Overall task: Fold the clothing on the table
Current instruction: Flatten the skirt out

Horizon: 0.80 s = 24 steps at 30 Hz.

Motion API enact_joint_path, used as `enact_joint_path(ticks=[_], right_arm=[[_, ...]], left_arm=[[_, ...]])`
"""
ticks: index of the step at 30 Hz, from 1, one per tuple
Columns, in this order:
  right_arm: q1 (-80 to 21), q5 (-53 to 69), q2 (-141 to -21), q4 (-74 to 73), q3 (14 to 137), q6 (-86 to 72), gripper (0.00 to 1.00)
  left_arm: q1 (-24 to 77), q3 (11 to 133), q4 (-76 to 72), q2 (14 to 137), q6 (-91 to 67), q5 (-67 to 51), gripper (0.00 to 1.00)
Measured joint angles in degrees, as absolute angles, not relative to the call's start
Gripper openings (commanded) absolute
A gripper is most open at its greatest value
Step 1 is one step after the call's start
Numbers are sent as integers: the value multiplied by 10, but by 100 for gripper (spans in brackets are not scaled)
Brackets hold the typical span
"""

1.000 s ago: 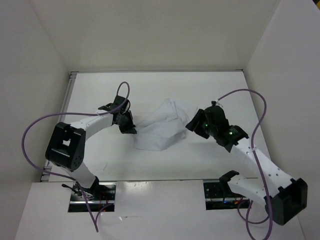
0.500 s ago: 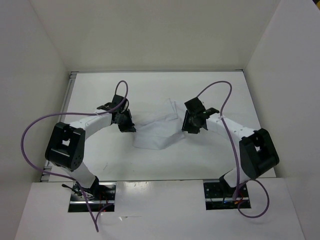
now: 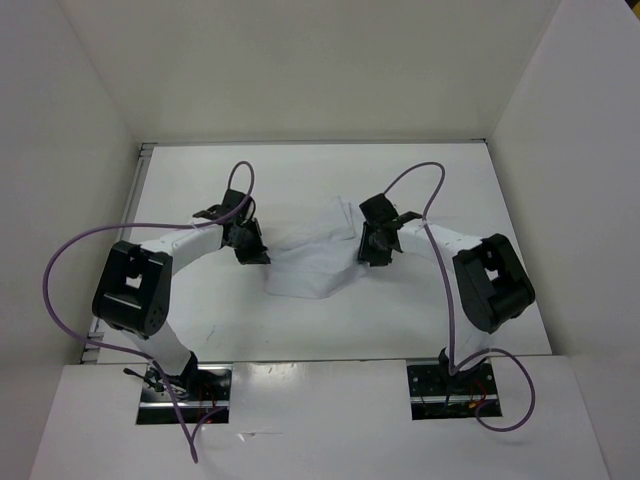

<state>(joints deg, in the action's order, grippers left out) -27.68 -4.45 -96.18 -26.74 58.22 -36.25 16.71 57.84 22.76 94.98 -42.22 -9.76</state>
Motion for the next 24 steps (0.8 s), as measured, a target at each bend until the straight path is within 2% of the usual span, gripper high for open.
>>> enact_joint_path(ticks=[3,18,20,24], right_arm=[[-277,-34,-974,-259,582,-361,34],[-286,-29,-978,-257,582,-361,34],[-288,-29,-978,-258,582,-361,30],[-289,-30,-981,-258,581,-360,12]], left_arm=[[163,578,227,952,-421,-100,0],[152,579,224,969,-420,-108,0],[152,579,224,969,-420,-108,0],[152,579,224,969,-420,-108,0]])
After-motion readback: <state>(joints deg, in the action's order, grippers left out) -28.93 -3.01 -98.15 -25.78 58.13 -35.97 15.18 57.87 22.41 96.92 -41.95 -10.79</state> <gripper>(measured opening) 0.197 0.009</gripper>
